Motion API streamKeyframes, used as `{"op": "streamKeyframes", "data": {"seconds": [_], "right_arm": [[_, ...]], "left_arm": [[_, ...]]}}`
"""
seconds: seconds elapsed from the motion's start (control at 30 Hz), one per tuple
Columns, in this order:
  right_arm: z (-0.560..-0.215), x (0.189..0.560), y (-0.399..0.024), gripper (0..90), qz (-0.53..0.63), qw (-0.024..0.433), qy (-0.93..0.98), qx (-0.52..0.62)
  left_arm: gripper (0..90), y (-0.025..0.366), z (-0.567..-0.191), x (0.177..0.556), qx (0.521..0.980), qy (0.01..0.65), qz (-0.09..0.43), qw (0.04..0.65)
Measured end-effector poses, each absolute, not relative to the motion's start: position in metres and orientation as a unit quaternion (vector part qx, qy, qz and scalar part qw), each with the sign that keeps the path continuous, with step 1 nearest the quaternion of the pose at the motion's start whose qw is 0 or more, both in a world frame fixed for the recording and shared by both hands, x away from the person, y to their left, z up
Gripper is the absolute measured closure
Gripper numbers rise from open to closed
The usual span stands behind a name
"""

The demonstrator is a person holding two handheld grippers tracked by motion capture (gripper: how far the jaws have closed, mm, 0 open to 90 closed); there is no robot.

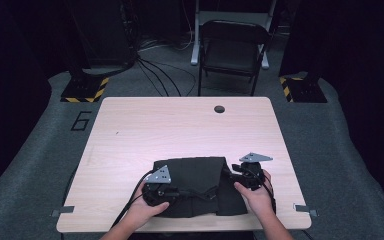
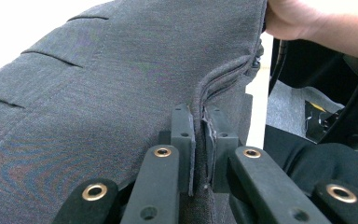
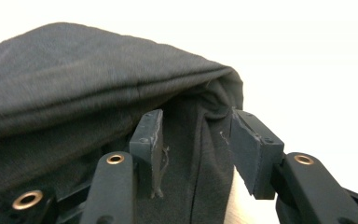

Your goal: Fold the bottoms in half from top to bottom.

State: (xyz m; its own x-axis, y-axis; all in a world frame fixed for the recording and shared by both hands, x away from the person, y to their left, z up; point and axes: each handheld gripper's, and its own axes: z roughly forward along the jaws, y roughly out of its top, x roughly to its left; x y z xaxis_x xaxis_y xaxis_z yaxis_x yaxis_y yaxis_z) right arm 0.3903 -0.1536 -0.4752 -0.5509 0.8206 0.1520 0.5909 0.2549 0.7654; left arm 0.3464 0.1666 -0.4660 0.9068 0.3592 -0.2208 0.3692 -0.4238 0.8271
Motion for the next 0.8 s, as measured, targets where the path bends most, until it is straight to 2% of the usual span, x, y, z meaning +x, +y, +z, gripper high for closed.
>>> {"op": "streamKeyframes", "data": {"seconds": [0.2, 0.37, 0.6, 0.8], "right_arm": [[-0.441, 0.39, -0.149, 54.0, 0.434, 0.151, 0.773, 0.438], [-0.424, 0.387, -0.126, 52.5, 0.438, 0.146, 0.796, 0.391], [-0.437, 0.384, -0.099, 52.1, 0.418, 0.108, 0.831, 0.35], [-0.457, 0.375, -0.098, 52.1, 0.404, 0.095, 0.841, 0.348]], "left_arm": [[83.3, 0.167, -0.466, 0.345, 0.846, 0.211, -0.002, 0.49], [83.0, 0.166, -0.466, 0.344, 0.85, 0.208, 0.0, 0.485], [82.3, 0.168, -0.467, 0.341, 0.852, 0.205, -0.003, 0.481], [80.6, 0.167, -0.47, 0.339, 0.857, 0.206, -0.006, 0.473]]}}
